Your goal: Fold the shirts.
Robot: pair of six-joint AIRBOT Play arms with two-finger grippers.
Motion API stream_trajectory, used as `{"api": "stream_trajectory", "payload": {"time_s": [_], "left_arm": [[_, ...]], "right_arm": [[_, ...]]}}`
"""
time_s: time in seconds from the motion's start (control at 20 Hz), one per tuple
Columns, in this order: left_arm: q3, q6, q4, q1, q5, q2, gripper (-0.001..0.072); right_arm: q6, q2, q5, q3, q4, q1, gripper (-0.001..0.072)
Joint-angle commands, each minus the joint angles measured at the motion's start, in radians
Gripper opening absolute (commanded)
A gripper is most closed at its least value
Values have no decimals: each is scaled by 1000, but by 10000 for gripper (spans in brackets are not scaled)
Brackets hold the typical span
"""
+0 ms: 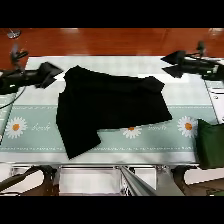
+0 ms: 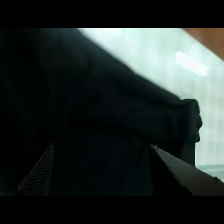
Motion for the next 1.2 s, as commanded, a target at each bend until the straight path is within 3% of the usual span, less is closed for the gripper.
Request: {"api": "stream_trajectory", "payload": {"time_s": [0.0, 0.05, 0.15, 0.3, 0.45, 0.6, 0.95, 1.15], "left_arm": [[-52, -61, 164, 246, -319, 38, 703], [-106, -72, 220, 301, -324, 73, 703], [-251, -70, 286, 407, -294, 146, 703], [-452, 29, 209, 511, -255, 196, 703], [-539, 71, 142, 520, -193, 194, 702], [-555, 94, 121, 503, -171, 183, 703], [-554, 97, 75, 241, -26, 140, 702], [-550, 68, 68, 169, 11, 92, 702]], "right_arm": [[54, 159, 114, -53, -438, -108, 630], [89, 238, 63, -137, -555, -147, 630], [118, 397, -49, -357, -590, -233, 631], [79, 632, -132, -691, -507, -296, 630], [59, 827, -181, -895, -365, -286, 630], [52, 880, -135, -939, -338, -286, 630], [46, 880, -85, -939, -337, -286, 630], [46, 880, -61, -939, -338, -286, 630]]}}
